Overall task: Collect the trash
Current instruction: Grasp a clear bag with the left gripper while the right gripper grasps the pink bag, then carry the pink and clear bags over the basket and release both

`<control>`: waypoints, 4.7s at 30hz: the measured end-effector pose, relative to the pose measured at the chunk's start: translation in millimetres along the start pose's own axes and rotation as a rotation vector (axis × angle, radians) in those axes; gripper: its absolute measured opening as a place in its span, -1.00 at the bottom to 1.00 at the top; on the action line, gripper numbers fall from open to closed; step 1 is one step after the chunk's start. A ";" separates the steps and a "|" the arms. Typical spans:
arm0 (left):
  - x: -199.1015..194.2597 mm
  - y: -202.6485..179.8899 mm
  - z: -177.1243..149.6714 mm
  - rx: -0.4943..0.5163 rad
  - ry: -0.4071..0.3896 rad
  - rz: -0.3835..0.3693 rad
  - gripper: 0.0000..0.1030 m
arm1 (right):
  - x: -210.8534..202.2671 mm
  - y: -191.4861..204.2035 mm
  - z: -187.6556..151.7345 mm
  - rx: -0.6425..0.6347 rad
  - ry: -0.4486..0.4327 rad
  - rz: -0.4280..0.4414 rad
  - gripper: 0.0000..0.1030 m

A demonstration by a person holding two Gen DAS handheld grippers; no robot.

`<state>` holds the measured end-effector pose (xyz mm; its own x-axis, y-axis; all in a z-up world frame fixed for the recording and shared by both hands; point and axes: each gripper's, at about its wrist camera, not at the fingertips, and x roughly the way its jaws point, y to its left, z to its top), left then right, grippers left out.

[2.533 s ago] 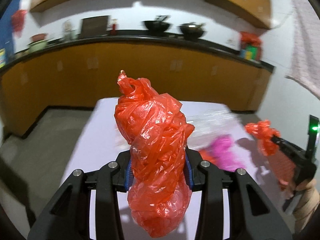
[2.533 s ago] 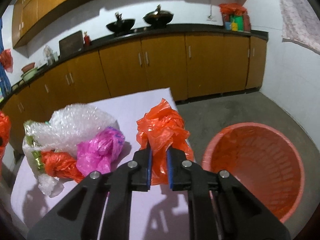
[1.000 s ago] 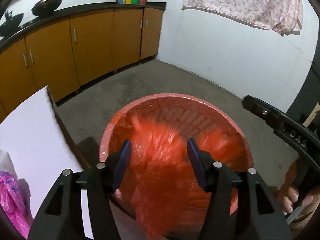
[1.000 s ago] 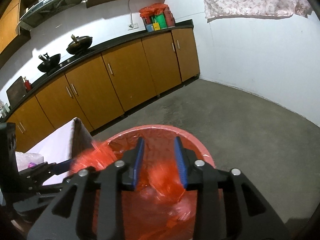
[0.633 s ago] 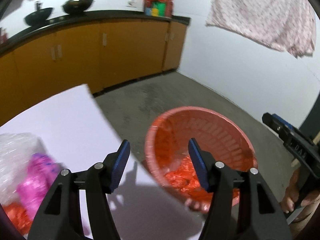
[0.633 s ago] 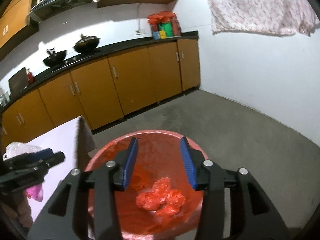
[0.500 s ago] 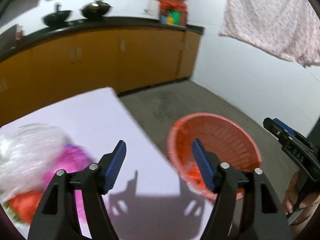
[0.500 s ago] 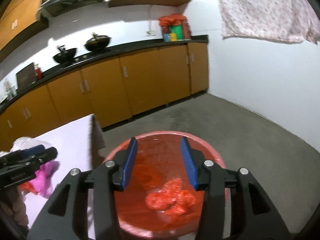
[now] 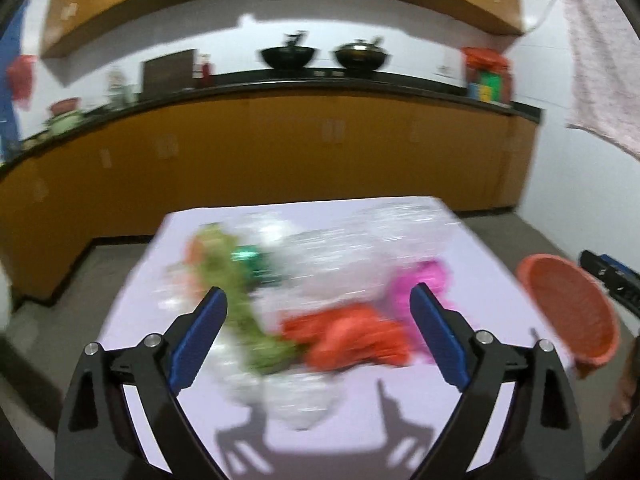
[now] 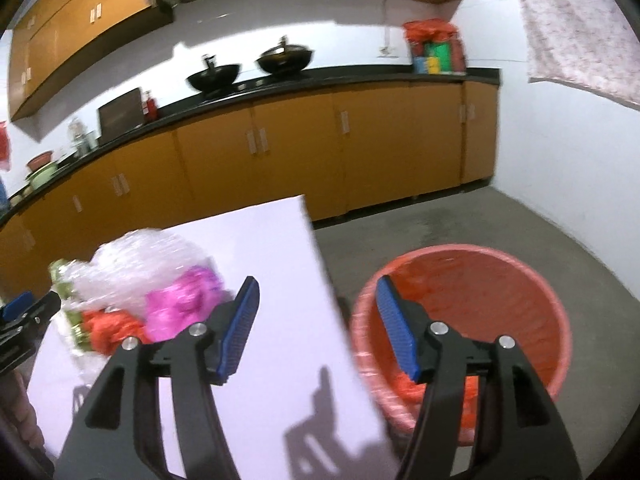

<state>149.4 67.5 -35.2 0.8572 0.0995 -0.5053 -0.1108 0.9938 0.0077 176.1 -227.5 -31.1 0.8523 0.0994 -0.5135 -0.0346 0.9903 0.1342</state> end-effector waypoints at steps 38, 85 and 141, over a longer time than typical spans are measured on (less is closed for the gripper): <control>67.1 85.2 -48.2 -0.281 0.278 -0.025 0.17 | 133.7 137.1 -30.3 -0.102 0.260 0.170 -0.14; -41.8 61.0 -8.3 -0.218 0.054 -0.100 -0.36 | -6.6 39.7 -16.9 -0.038 0.049 0.025 -0.37; 42.7 -265.0 12.8 0.280 0.155 -0.642 -0.36 | -27.0 -154.3 3.2 0.181 -0.048 -0.273 -0.38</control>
<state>221.7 -191.0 -47.8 0.6264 -0.4969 -0.6006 0.5427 0.8311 -0.1217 160.1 -383.3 -35.3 0.8413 -0.1759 -0.5112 0.2879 0.9461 0.1483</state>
